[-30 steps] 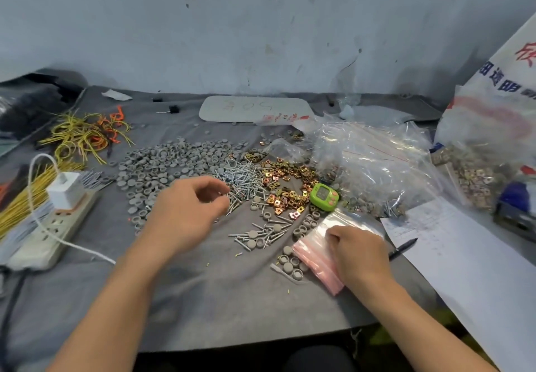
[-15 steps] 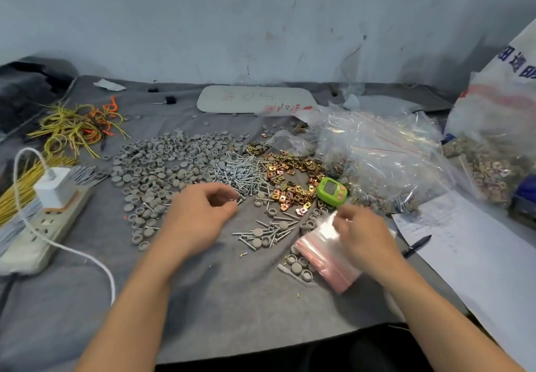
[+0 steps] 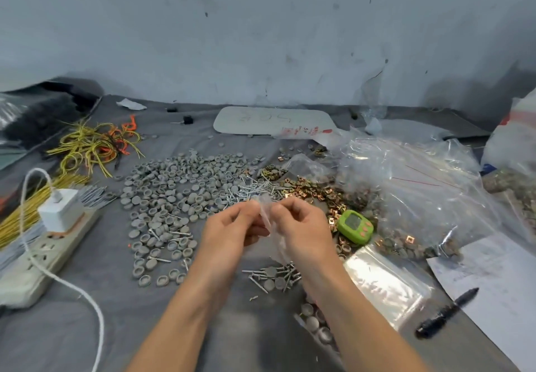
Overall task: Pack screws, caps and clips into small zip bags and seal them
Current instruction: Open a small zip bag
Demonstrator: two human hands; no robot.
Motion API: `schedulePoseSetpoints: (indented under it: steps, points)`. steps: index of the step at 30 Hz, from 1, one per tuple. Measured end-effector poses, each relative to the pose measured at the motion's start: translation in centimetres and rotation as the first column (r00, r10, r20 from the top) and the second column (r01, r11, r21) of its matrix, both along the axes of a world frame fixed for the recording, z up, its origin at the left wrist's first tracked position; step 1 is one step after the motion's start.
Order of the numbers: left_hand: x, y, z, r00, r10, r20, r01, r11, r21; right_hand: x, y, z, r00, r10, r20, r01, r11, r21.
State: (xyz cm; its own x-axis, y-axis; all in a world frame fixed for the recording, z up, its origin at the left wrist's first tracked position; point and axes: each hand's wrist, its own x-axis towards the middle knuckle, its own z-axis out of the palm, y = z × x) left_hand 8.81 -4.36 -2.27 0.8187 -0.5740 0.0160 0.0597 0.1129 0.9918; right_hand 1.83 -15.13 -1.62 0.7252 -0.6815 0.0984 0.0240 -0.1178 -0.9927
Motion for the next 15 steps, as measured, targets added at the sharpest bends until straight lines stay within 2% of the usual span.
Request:
schedulePoseSetpoints:
  steps: [2,4,6,9,12,15]
  points:
    - [0.4,0.9,-0.3,0.998,-0.057,-0.038,0.057,0.998,-0.016,0.3,0.6,-0.8,1.0,0.015,0.006,-0.015,0.997,-0.07]
    - [0.5,1.4,-0.6,0.997,-0.074,0.0,0.074,0.997,0.024,0.4,1.0,-1.3,1.0,-0.004,0.025,0.006,0.996,-0.094]
    - [0.2,1.7,-0.9,0.997,-0.056,0.045,0.053,0.997,0.063,0.6,1.1,-1.6,1.0,-0.017,0.019,0.018,0.998,-0.068]
    - [0.1,2.4,-0.9,1.0,-0.009,0.022,0.007,0.998,0.058,0.7,1.4,-1.7,0.999,0.025,0.022,-0.025,1.0,0.0]
    - [0.3,2.9,-0.8,1.0,0.029,0.009,-0.03,0.997,0.068,0.4,1.5,-1.6,0.999,0.038,0.028,-0.038,0.999,-0.012]
    - [0.8,2.9,-0.5,0.991,0.136,0.007,-0.136,0.988,0.072,-0.1,1.5,-1.7,0.997,-0.071,0.003,0.07,0.979,-0.191]
